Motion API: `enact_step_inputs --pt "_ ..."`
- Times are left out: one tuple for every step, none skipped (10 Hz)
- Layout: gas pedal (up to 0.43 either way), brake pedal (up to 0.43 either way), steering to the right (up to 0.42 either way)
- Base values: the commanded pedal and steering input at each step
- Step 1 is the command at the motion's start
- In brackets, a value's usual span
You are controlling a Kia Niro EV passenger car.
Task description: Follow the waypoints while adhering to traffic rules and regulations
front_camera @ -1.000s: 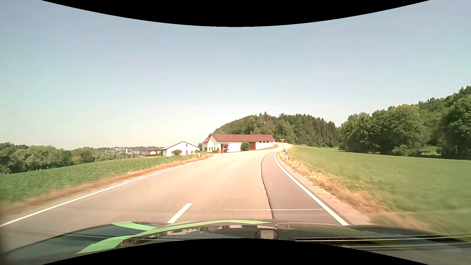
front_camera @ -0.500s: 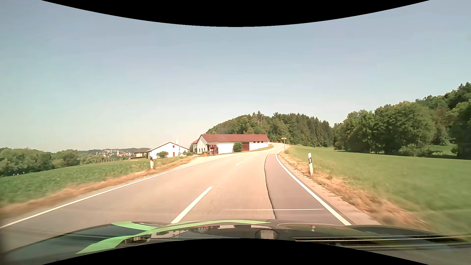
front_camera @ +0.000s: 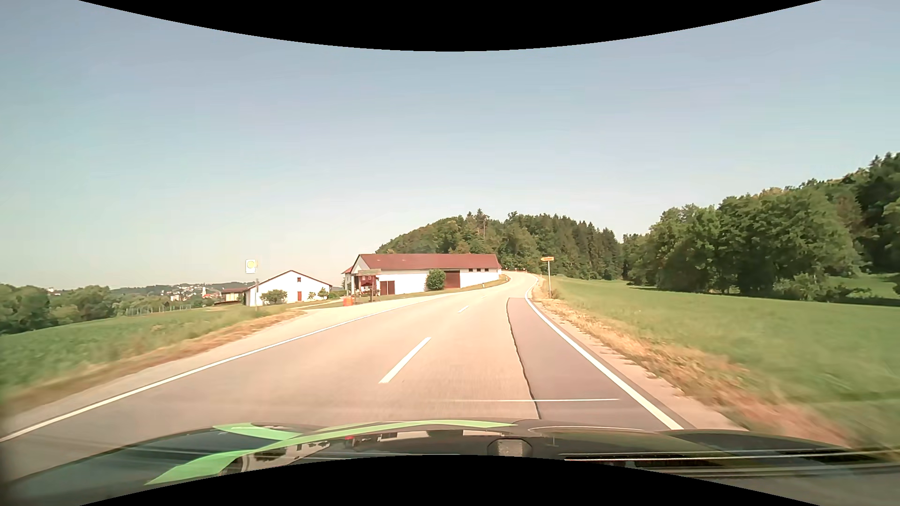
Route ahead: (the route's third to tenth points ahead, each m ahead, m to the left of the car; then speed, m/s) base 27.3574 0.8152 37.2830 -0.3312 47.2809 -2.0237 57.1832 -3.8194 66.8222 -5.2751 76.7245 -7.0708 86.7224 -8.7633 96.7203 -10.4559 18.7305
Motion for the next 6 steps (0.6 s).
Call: enact_step_inputs --pt "0.197 0.0 0.02" --pt "0.197 0.0 0.021" --pt "0.209 0.0 0.023" --pt "0.209 0.0 0.023" --pt "0.209 0.0 0.023" --pt "0.209 0.0 0.023"
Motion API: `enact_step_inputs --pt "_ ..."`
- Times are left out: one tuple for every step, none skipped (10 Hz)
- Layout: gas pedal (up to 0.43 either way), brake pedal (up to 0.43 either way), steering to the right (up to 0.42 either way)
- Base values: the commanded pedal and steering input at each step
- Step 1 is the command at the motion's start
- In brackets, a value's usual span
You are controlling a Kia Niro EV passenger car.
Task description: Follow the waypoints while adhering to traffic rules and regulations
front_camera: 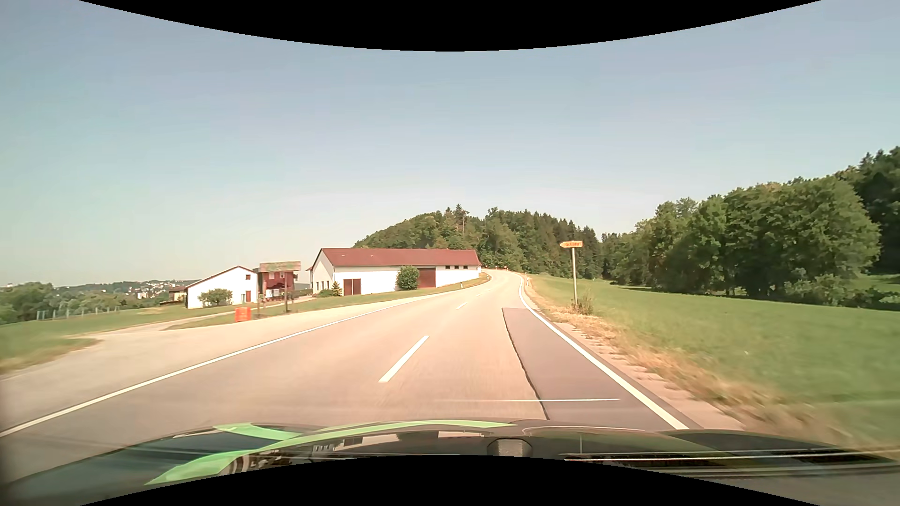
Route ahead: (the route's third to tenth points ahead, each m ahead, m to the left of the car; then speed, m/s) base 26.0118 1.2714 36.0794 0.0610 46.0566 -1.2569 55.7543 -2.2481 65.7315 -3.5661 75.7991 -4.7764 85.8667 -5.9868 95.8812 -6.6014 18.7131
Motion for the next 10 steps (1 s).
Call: enact_step_inputs --pt "0.209 0.0 0.023" --pt "0.209 0.0 0.023" --pt "0.197 0.0 0.023" --pt "0.177 0.0 0.023" --pt "0.177 0.0 0.021" --pt "0.177 0.0 0.02" --pt "0.177 0.0 0.02" --pt "0.189 0.0 0.018" --pt "0.22 0.0 0.015" --pt "0.24 0.0 0.012"
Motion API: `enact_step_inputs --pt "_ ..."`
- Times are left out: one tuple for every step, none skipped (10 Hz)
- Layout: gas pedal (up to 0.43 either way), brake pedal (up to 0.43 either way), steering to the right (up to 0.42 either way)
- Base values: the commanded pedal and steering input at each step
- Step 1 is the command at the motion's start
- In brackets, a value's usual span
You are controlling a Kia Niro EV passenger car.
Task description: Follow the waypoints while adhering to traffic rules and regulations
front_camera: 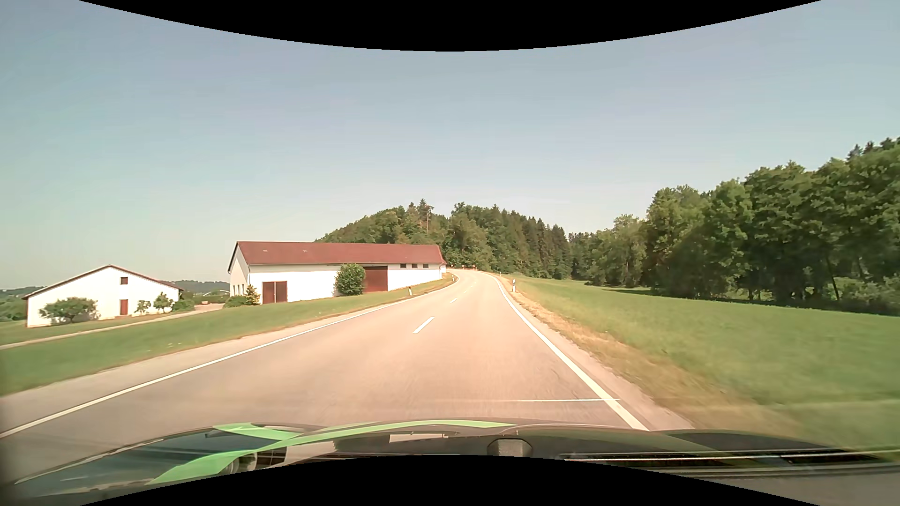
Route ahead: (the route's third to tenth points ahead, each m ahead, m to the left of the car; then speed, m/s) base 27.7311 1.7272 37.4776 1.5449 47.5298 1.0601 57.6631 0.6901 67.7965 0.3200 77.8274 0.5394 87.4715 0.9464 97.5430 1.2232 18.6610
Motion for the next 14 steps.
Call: enact_step_inputs --pt "0.26 0.0 0.009" --pt "0.287 0.0 0.008" --pt "0.287 0.0 0.005" --pt "0.287 0.0 0.002" --pt "0.287 0.0 -0.003" --pt "0.287 0.0 -0.003" --pt "0.28 0.0 0.001" --pt "0.268 0.0 0.003" --pt "0.268 0.0 0.003" --pt "0.28 0.0 0.003" --pt "0.28 0.0 0.003" --pt "0.287 0.0 0.003" --pt "0.299 0.0 0.003" --pt "0.299 0.0 0.003"
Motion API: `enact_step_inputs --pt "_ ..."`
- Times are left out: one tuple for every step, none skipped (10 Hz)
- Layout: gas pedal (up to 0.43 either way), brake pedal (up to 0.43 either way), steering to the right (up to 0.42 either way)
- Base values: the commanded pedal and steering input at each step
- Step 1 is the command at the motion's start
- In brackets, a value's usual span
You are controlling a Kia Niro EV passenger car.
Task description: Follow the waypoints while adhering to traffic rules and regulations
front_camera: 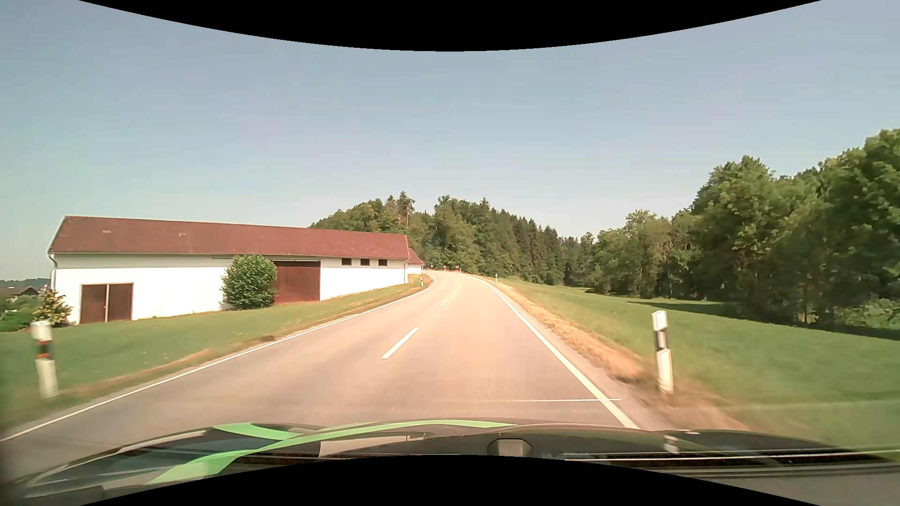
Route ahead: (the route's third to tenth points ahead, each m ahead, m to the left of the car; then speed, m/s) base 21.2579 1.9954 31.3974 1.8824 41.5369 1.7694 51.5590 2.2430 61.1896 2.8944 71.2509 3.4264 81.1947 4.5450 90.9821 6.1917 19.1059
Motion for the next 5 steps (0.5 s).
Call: enact_step_inputs --pt "0.299 0.0 0.003" --pt "0.311 0.0 0.003" --pt "0.311 0.0 0.003" --pt "0.287 0.0 0.003" --pt "0.228 0.0 0.002"
